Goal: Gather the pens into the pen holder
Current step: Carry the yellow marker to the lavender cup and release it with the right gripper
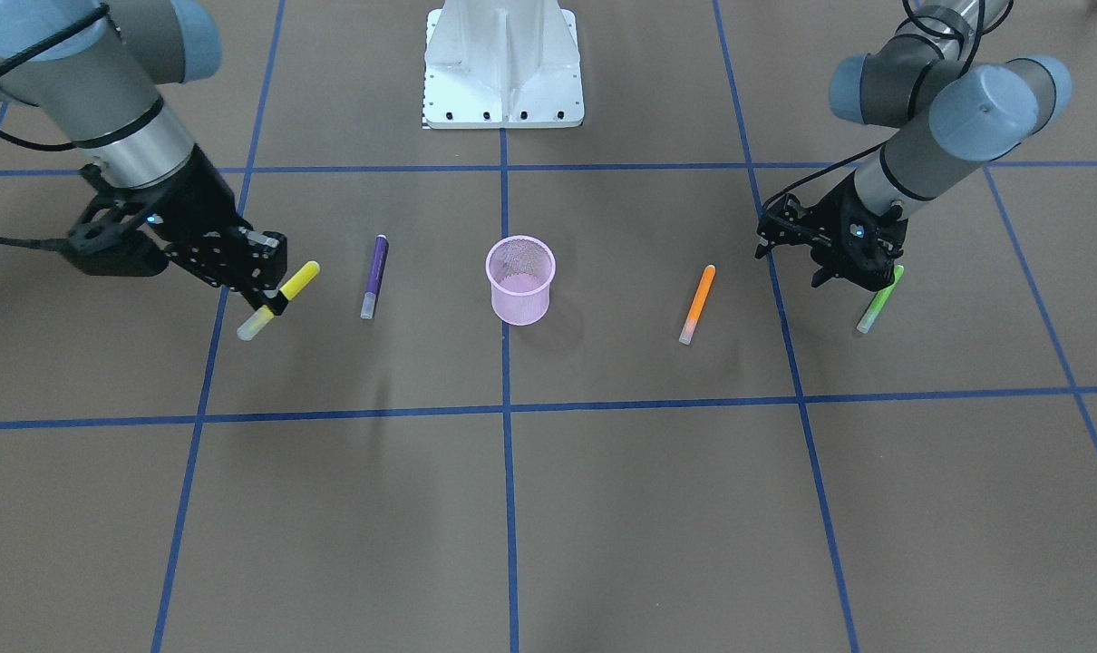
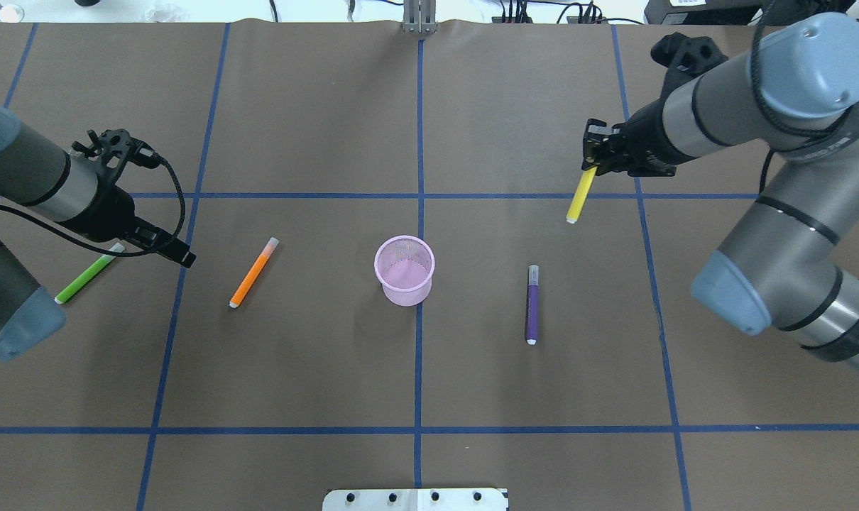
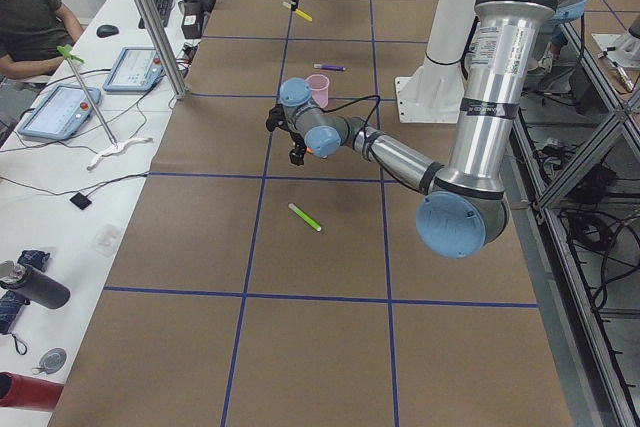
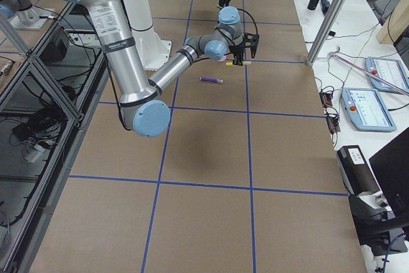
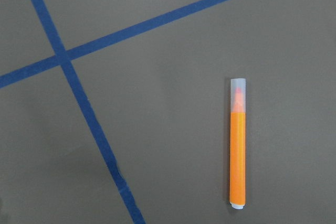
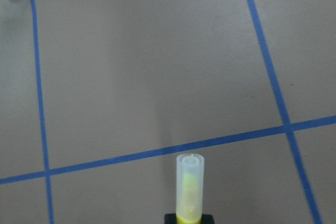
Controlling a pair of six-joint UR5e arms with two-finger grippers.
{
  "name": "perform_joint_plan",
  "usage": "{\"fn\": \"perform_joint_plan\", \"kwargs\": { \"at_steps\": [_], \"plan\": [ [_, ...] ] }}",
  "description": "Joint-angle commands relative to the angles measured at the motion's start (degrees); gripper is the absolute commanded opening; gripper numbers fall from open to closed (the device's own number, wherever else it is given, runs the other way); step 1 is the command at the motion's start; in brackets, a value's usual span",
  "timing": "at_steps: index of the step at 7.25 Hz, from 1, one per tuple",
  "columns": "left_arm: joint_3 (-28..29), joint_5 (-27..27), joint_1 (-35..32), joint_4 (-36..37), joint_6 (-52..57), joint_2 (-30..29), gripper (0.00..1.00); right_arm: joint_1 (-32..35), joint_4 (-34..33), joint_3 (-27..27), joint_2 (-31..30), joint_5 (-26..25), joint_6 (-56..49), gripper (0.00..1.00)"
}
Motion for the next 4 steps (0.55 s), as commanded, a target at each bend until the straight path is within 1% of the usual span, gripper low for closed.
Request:
{"fn": "perform_joint_plan", "kwargs": {
  "at_steps": [1, 2, 3, 4],
  "plan": [
    [1.97, 0.06, -2.00, 1.90, 7.68, -0.42, 0.90, -8.08, -5.21, -0.07, 6.58, -10.64, 7.96, 0.00],
    [1.88, 0.06, -1.92, 2.70, 7.70, -0.60, 0.90, -10.90, -8.46, -0.16, 10.01, -14.78, 10.69, 0.00],
    [1.88, 0.06, -2.01, 2.70, 7.70, -0.51, 0.90, -11.89, -9.37, -0.07, 11.95, -15.34, 13.85, 0.00],
    [2.06, 0.41, -2.01, 2.79, 7.70, -0.42, 0.90, -14.94, -9.55, 0.10, 12.23, -23.18, 19.97, 0.00]
  ]
}}
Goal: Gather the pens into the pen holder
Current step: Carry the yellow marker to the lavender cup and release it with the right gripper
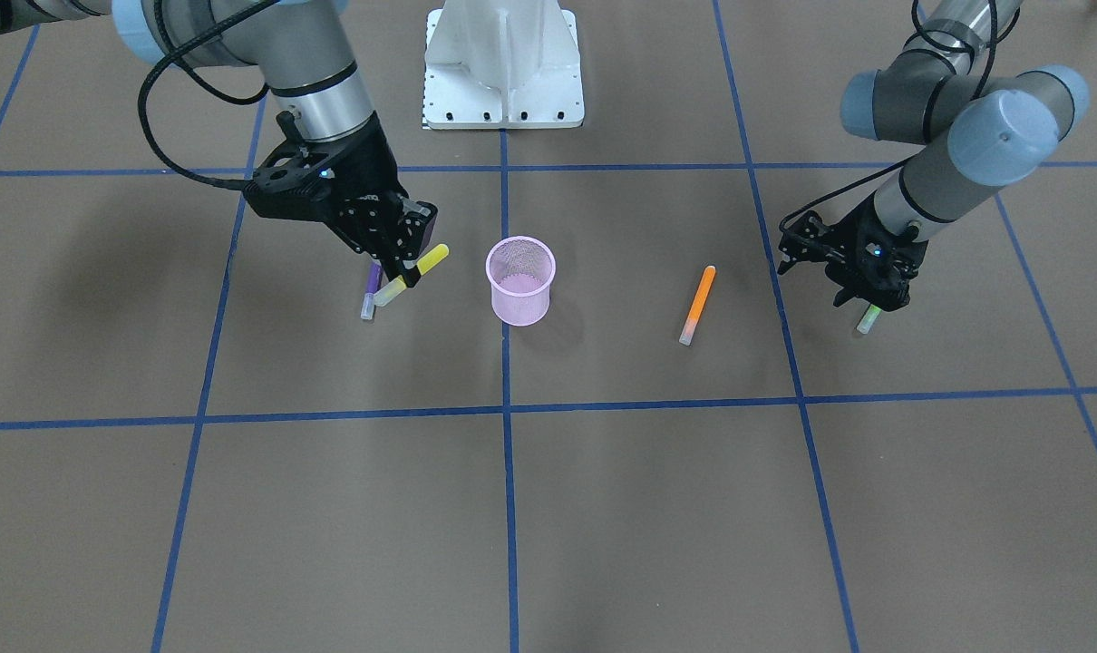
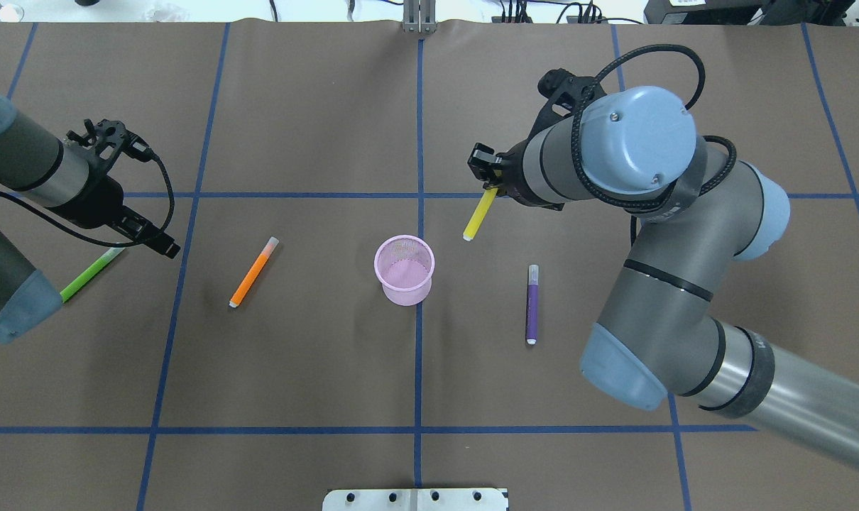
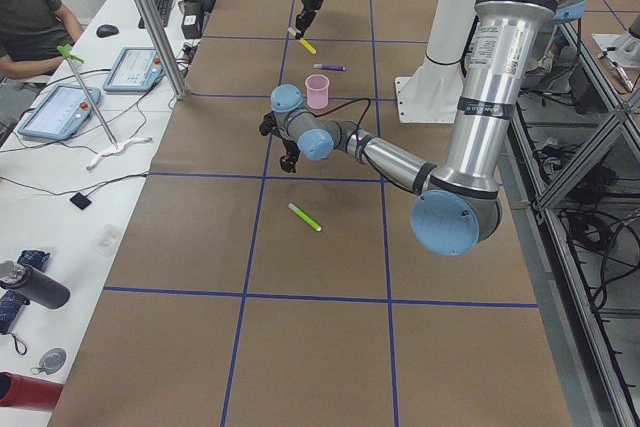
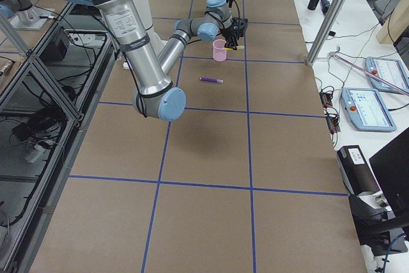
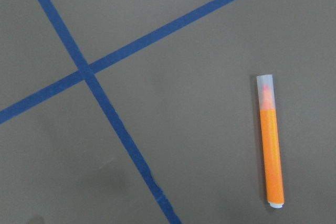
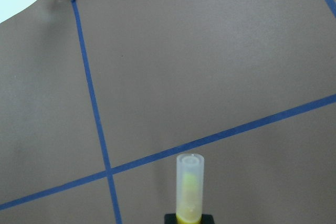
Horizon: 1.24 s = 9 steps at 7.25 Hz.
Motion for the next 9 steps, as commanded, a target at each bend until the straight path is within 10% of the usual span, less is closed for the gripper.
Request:
{"fn": "perform_joint_plan", "kwargs": {
  "at_steps": [1, 6, 9],
  "plan": [
    [0.16, 1.66, -0.07, 0.22, 0.33, 0.42, 0.90, -8.97, -0.95, -0.37, 2.02, -17.66, 7.11, 0.00],
    [0.33, 3.26, -1.21, 2.24, 5.61, 0.86, 0.91, -17.02, -2.27, -4.50, 3.96, -32.00, 9.32, 0.00],
    [1.04, 5.88, -1.48, 3.37, 9.79, 2.69, 0.90, -17.47, -1.83, -3.98, 4.05, -31.39, 8.62, 0.79]
  ]
}}
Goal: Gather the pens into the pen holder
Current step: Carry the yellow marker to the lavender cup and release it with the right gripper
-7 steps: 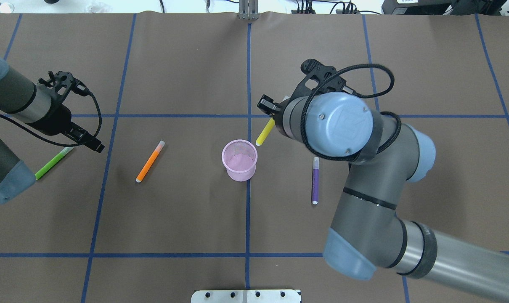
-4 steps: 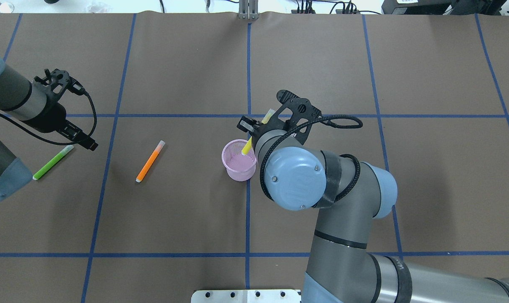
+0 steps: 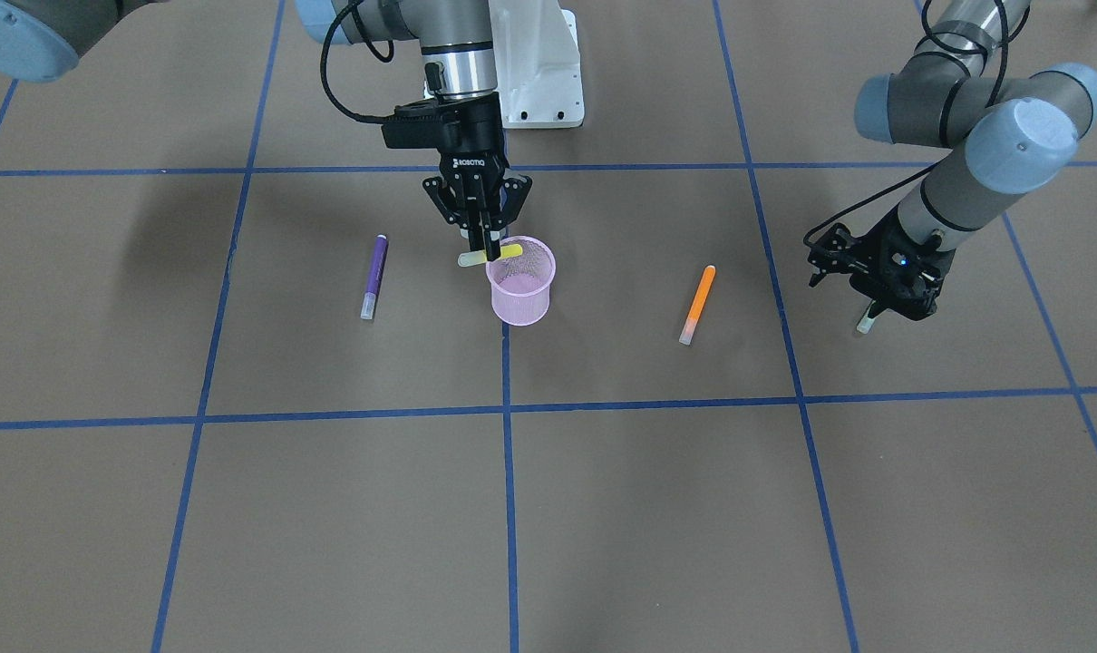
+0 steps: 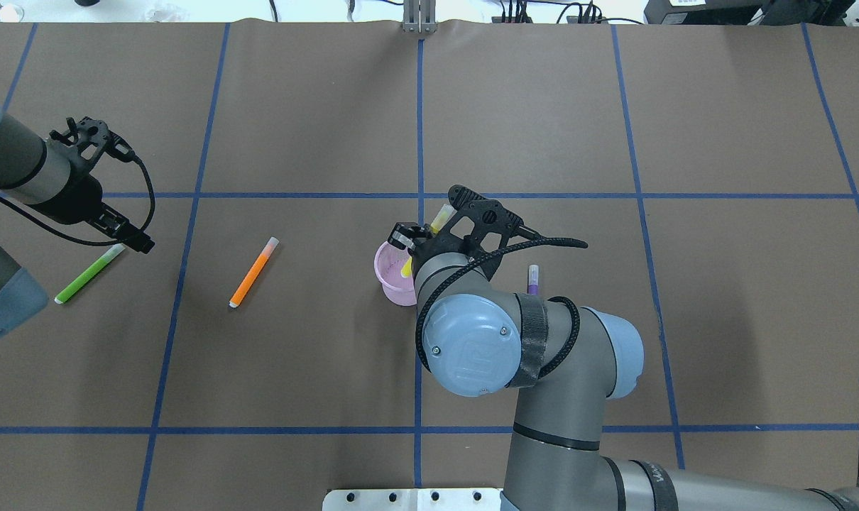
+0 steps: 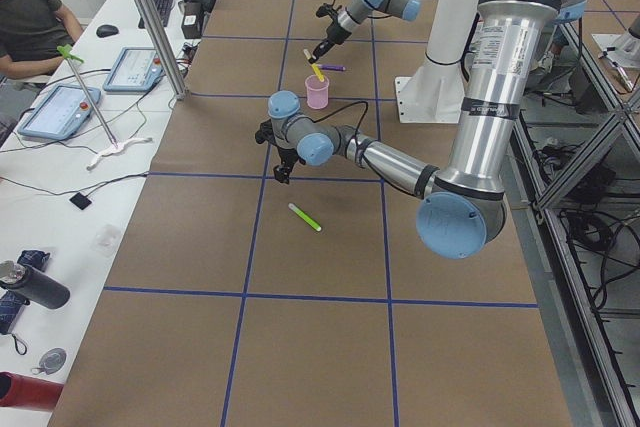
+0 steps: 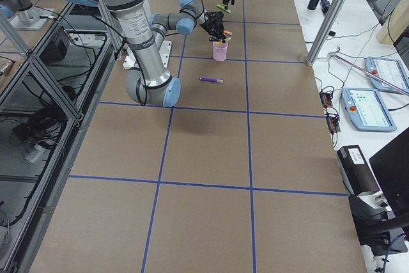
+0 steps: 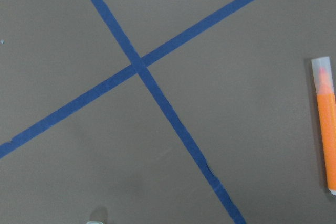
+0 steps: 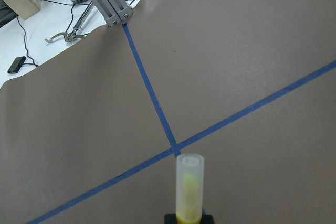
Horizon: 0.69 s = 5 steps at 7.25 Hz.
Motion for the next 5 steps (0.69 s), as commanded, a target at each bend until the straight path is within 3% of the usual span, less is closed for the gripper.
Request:
{"fn": "perform_joint_plan", "kwargs": {
  "at_steps": [1, 2, 3, 5],
  "plan": [
    [0.94, 3.60, -0.21, 2.77, 8.04, 1.34, 0.90, 0.06, -0.26, 1.92, -0.32, 0.93, -0.93, 0.84],
    [2.86, 4.32, -0.13, 3.05, 8.96, 1.43, 0.90, 2.06, -0.53, 4.72, -1.19, 4.68, -2.68, 0.84],
    [4.01, 4.41, 0.22, 3.05, 9.06, 1.35, 0.90, 6.44, -0.44, 7.96, -3.73, 12.20, -5.31, 0.84],
    [6.04, 4.42, 0.49, 3.05, 9.41, 0.91, 0.85, 12.95, 0.35, 9.49, -9.97, 21.64, -15.98, 0.87]
  ]
}}
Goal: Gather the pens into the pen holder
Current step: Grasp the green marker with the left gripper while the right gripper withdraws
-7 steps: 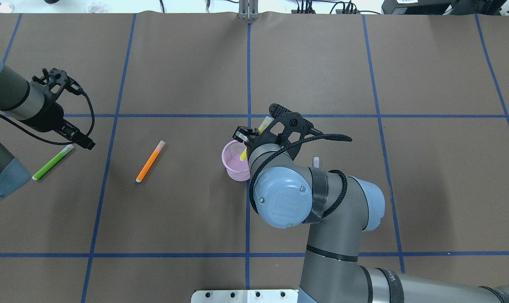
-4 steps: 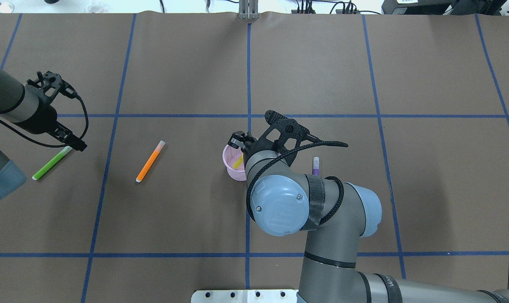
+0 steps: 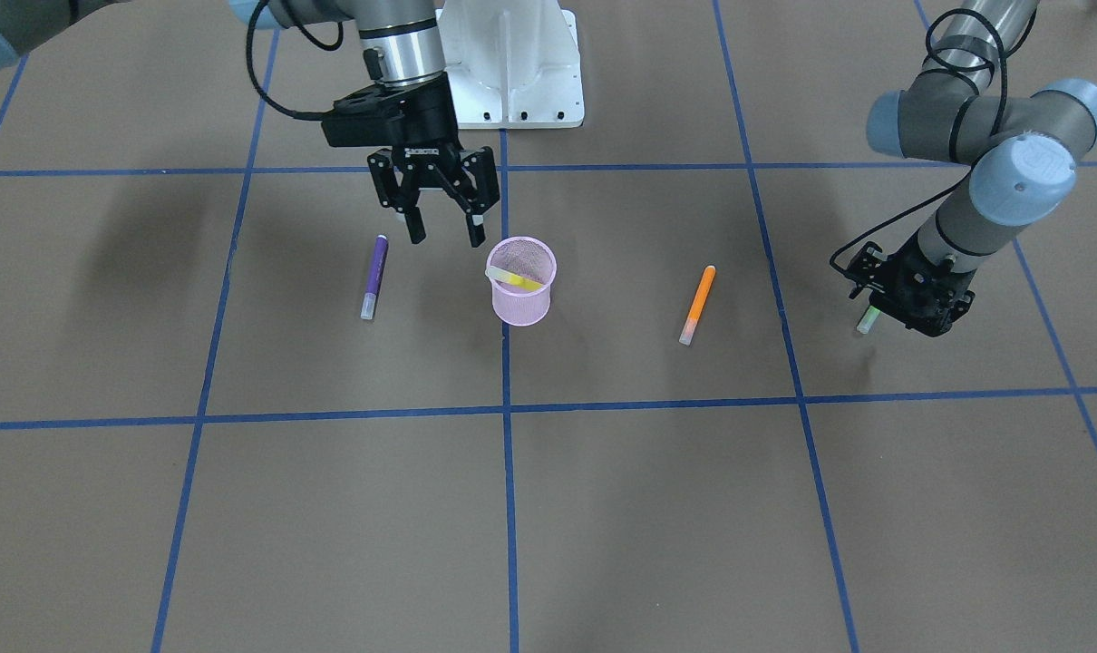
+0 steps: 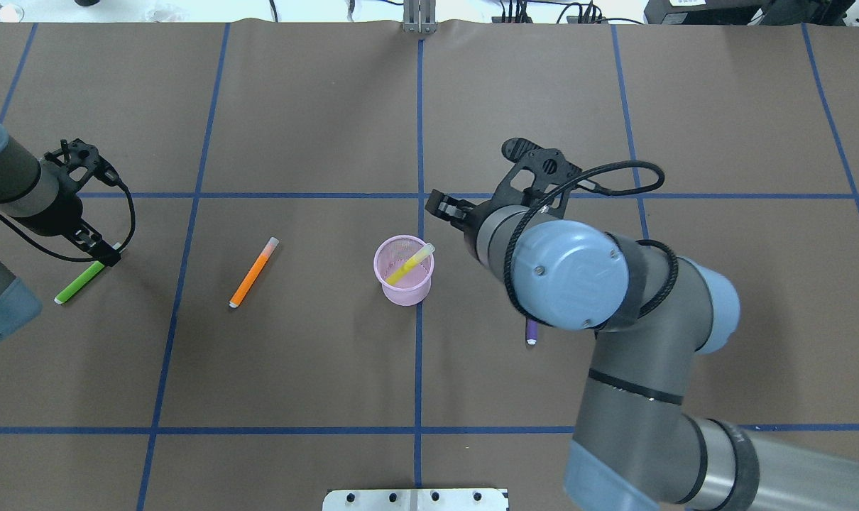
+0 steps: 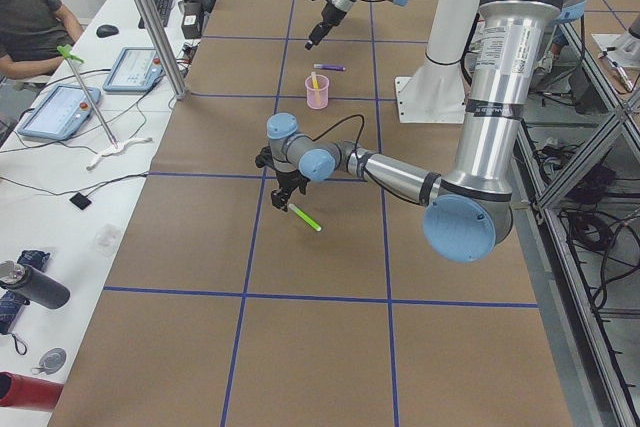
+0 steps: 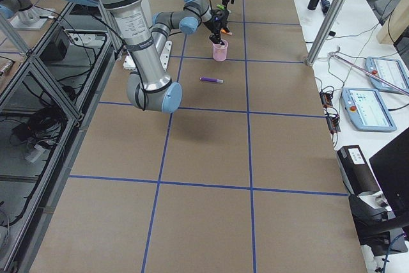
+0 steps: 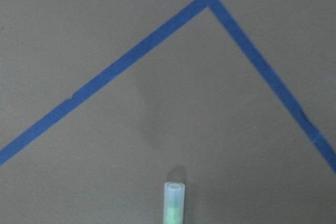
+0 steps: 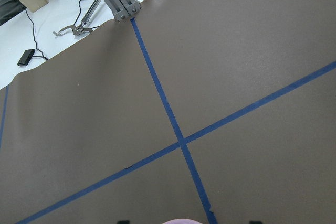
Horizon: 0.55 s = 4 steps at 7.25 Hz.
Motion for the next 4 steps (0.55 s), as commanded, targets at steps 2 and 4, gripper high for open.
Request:
{"fn": "perform_joint_plan", "kwargs": {
  "at_steps": [2, 4],
  "plan": [
    [1.32, 0.07, 1.35, 0.13, 0.38, -0.18, 0.78, 10.18, 0.20, 0.87, -4.82, 16.13, -12.37, 0.87],
    [1.93, -0.02, 1.97, 0.39, 0.38, -0.44, 0.70, 18.35, 0.29, 0.78, -8.23, 29.84, -20.36, 0.85]
  ]
}}
